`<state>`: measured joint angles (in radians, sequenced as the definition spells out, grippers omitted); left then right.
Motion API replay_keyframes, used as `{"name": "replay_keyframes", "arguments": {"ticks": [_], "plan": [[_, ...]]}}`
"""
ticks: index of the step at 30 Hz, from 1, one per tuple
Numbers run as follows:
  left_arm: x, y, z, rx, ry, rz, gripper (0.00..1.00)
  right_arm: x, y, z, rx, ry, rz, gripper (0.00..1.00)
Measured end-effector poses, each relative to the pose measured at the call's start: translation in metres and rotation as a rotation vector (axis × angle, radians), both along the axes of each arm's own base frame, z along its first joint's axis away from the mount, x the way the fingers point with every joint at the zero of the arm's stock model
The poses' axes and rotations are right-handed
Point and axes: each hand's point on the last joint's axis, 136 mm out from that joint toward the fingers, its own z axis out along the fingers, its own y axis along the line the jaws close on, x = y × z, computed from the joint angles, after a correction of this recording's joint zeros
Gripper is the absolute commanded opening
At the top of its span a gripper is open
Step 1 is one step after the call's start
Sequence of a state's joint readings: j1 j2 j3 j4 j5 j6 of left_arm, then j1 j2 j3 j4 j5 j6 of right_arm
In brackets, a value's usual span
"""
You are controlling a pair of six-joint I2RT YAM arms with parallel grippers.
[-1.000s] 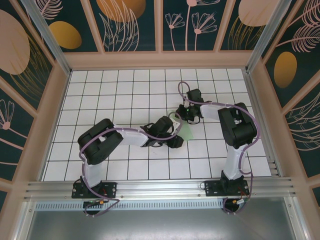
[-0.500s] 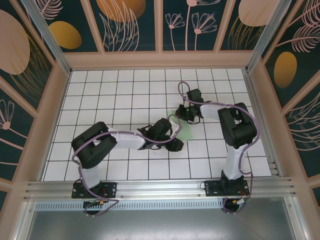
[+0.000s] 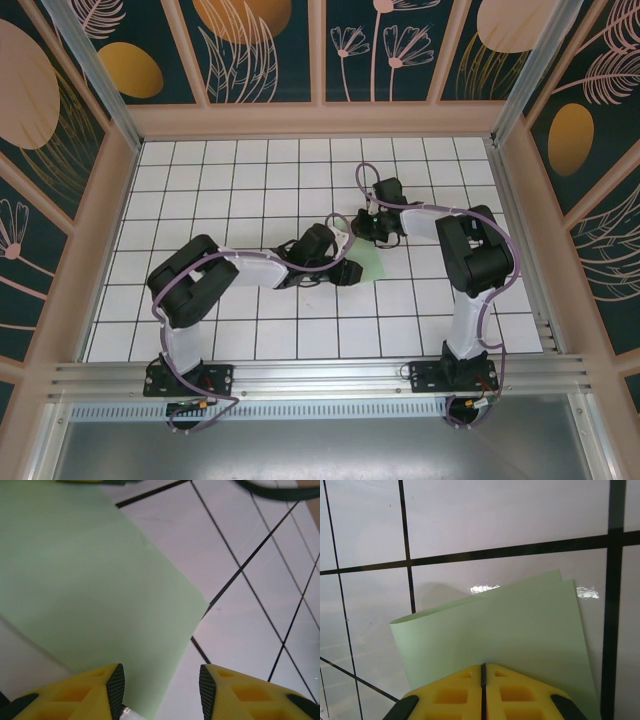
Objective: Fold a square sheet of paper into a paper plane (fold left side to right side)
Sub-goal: Hold the square sheet of paper at the center of the table.
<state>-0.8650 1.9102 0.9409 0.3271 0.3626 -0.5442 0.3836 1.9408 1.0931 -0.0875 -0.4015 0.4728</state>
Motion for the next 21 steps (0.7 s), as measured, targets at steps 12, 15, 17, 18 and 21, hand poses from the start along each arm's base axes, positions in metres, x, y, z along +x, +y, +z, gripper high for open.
{"name": "replay_keyframes", "arguments": {"ticks": [12,15,17,18,21], "plan": [[0.001,-0.002,-0.009,0.005,0.012,0.003,0.45,0.000,0.001,0.003,-0.001,0.010,0.003,0.14],[0.002,-0.003,-0.009,0.006,0.012,0.004,0.45,0.003,0.002,0.011,-0.006,0.010,0.006,0.18],[0.002,-0.003,-0.009,0.007,0.012,0.004,0.45,0.007,0.003,0.023,-0.004,-0.008,0.006,0.23],[0.002,-0.003,-0.009,0.008,0.013,0.003,0.45,0.011,0.003,0.033,0.000,-0.029,0.009,0.24],[0.002,-0.003,-0.010,0.011,0.014,0.004,0.44,0.019,0.000,0.065,0.019,-0.097,0.003,0.24]]}}
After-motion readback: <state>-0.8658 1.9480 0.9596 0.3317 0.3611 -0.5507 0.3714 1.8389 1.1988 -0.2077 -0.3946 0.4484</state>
